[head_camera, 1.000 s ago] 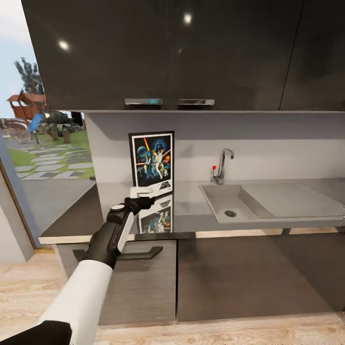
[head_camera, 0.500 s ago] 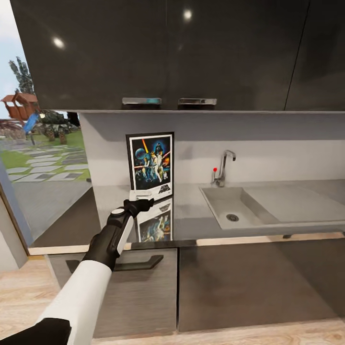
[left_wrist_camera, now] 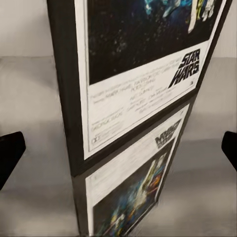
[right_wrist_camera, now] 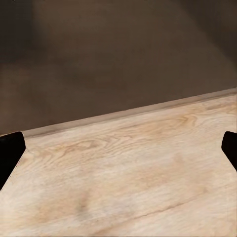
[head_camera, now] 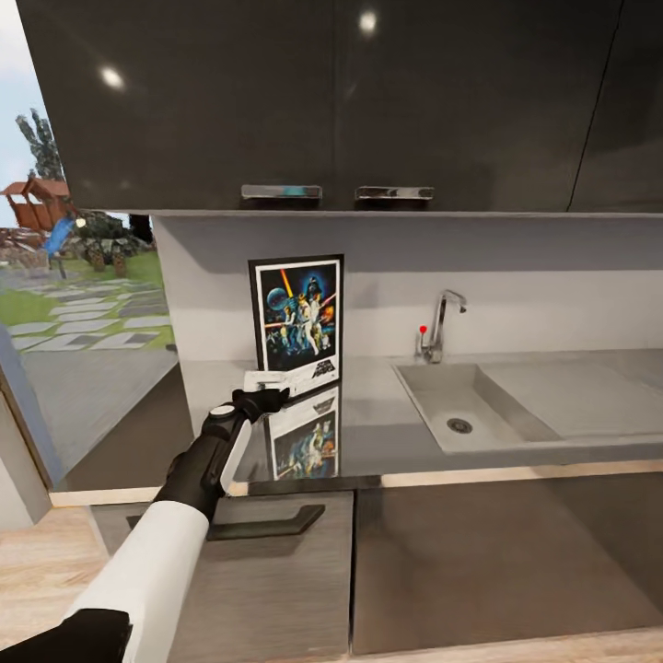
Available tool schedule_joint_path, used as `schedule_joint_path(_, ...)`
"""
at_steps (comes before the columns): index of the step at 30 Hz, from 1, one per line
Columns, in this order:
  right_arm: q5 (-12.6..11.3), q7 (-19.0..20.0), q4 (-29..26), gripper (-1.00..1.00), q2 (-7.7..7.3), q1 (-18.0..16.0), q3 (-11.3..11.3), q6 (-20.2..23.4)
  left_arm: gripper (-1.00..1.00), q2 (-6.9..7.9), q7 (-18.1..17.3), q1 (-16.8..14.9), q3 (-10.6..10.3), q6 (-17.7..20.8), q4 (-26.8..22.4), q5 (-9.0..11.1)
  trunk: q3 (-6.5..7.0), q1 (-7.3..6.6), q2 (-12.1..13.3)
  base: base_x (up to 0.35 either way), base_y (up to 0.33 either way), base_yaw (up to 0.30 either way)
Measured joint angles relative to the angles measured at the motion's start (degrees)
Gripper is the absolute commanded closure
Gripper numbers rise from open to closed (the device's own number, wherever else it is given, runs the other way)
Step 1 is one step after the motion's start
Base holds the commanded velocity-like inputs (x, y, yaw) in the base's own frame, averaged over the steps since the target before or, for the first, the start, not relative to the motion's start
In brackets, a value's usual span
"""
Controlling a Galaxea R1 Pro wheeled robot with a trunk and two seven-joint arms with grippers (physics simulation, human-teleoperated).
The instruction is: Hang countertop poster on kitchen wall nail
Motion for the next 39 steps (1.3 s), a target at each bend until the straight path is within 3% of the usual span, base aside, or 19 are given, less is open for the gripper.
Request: schedule_joint_path(39, 0.0, 0.0, 0.68, -1.0, 0.0, 0.0, -0.07, 0.0, -1.0, 0.31, -0.23, 0.01, 0.02, 0.08, 0.0, 0.09, 0.0, 0.01, 0.0, 0.099, 0.02, 0.0)
